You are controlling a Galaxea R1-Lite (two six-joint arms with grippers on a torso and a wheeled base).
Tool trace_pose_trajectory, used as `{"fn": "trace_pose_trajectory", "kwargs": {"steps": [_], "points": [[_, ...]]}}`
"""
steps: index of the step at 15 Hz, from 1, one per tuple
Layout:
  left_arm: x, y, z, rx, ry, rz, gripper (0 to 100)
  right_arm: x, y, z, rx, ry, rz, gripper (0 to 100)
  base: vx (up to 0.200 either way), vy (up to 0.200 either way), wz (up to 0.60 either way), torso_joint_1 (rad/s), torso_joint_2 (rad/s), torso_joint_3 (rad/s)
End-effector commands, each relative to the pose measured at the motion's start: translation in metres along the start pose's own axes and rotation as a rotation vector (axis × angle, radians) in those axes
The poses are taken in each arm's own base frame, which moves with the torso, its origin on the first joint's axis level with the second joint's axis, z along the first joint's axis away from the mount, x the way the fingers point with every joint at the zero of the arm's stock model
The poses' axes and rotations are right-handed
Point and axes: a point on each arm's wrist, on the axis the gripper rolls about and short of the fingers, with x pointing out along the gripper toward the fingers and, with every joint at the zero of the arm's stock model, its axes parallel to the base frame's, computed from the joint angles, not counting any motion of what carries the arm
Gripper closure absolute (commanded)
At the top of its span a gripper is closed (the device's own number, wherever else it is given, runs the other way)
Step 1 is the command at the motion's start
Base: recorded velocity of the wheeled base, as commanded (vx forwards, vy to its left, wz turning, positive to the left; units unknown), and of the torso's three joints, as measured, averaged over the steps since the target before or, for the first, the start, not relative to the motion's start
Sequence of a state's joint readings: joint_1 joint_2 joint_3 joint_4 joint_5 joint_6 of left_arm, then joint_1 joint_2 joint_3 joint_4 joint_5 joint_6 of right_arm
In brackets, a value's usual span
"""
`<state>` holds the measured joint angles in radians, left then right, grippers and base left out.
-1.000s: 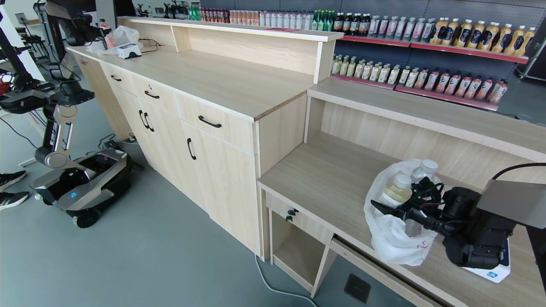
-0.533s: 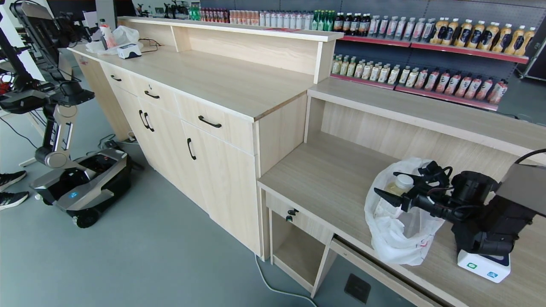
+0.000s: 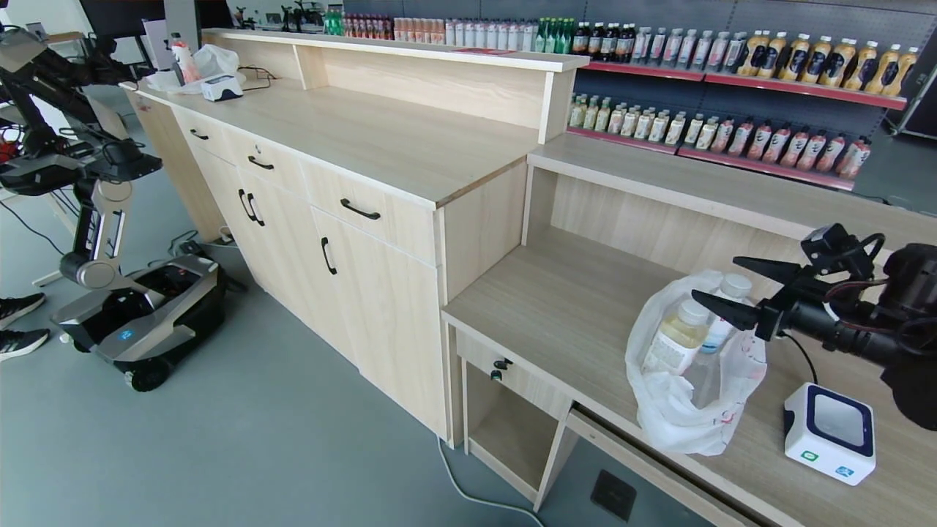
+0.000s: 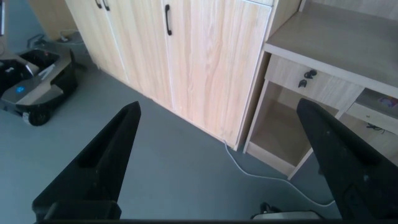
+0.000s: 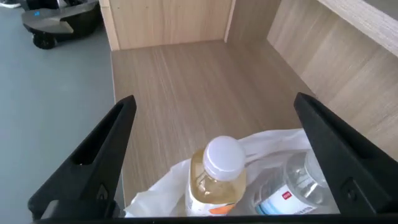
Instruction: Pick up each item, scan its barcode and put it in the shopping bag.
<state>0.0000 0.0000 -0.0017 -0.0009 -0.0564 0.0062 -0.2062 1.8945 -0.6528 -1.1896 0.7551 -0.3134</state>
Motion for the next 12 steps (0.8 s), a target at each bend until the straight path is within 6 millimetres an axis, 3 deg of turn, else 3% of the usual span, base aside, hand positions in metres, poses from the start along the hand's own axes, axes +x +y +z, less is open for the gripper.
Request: {"fn": "trace_pose_trajectory", "kwargs": {"steps": [1, 3, 7, 10, 11, 12], "points": [[0.000, 0.000, 0.000, 0.000, 0.001, 0.000, 0, -0.035, 0.002, 0.027, -0.108, 0.020, -0.120, 0, 0.000, 0.000, -0.60, 0.007, 0.01, 0.002], [0.000, 0.000, 0.000, 0.000, 0.001, 0.000, 0, -0.036, -0.009, 0.038, -0.143, 0.107, -0.334, 0, 0.000, 0.000, -0.60, 0.005, 0.00, 0.002], [0.000, 0.000, 0.000, 0.000, 0.001, 0.000, 0, -0.053, -0.009, 0.080, -0.039, 0.124, -0.516, 0, 0.000, 0.000, -0.60, 0.000, 0.00, -0.001], [0.000, 0.000, 0.000, 0.000, 0.001, 0.000, 0, -0.074, 0.005, 0.099, 0.025, 0.157, -0.545, 0, 0.000, 0.000, -0.60, -0.004, 0.00, 0.002], [0.000, 0.000, 0.000, 0.000, 0.001, 0.000, 0, -0.090, 0.021, 0.108, 0.043, 0.183, -0.536, 0, 0.000, 0.000, -0.60, 0.007, 0.00, -0.002], [0.000, 0.000, 0.000, 0.000, 0.001, 0.000, 0, -0.091, 0.022, 0.108, 0.043, 0.183, -0.536, 0, 0.000, 0.000, -0.60, 0.002, 0.00, 0.007]]}}
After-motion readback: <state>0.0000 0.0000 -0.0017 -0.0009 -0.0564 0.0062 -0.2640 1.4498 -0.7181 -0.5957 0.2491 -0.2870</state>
